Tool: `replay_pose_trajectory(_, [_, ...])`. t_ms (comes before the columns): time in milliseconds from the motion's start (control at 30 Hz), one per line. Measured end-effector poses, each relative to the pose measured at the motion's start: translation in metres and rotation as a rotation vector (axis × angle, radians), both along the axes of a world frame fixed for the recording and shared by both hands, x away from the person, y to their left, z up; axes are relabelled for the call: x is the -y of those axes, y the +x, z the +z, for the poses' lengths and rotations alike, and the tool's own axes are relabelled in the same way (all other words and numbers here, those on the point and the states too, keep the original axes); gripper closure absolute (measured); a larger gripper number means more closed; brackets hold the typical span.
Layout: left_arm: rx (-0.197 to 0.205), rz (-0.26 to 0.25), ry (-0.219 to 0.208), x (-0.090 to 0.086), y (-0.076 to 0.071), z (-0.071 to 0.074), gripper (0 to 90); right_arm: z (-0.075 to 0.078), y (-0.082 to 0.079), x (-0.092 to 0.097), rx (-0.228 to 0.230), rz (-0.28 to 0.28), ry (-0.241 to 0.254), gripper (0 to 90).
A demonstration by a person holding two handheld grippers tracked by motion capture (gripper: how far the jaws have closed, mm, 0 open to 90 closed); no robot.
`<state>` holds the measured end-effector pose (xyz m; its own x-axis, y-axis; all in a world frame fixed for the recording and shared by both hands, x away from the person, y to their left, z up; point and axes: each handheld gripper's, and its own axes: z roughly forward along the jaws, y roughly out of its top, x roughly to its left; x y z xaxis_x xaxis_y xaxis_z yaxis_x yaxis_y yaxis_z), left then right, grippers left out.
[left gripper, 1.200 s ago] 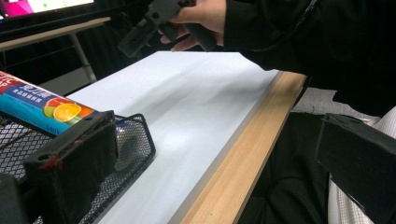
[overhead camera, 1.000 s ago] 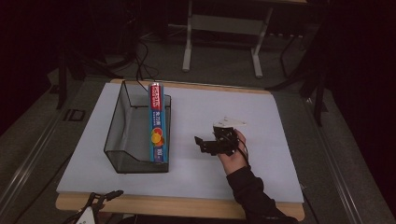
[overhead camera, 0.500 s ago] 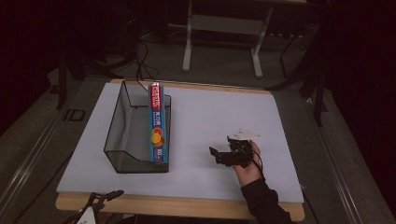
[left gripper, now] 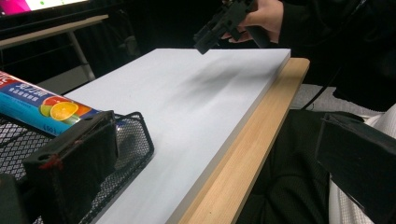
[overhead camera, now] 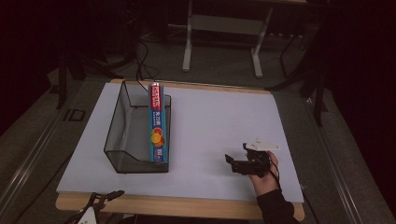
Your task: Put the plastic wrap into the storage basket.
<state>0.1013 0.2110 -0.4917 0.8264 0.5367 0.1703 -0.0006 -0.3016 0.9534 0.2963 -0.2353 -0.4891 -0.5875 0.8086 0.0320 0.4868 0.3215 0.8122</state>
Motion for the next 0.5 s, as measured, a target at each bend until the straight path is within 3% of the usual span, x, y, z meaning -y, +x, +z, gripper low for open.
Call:
replay_pose_trajectory(333, [-0.004,-0.008,0.005,0.001,0.000,-0.001,0.1,-0.006,-0.012,0.030,0.002,-0.060,-0.022,14.2])
replay_pose_trajectory(500, [-0.004,-0.008,0.005,0.001,0.000,-0.001,0.1,-0.008,-0.021,0.037,-0.007,-0.067,-0.003,14.2])
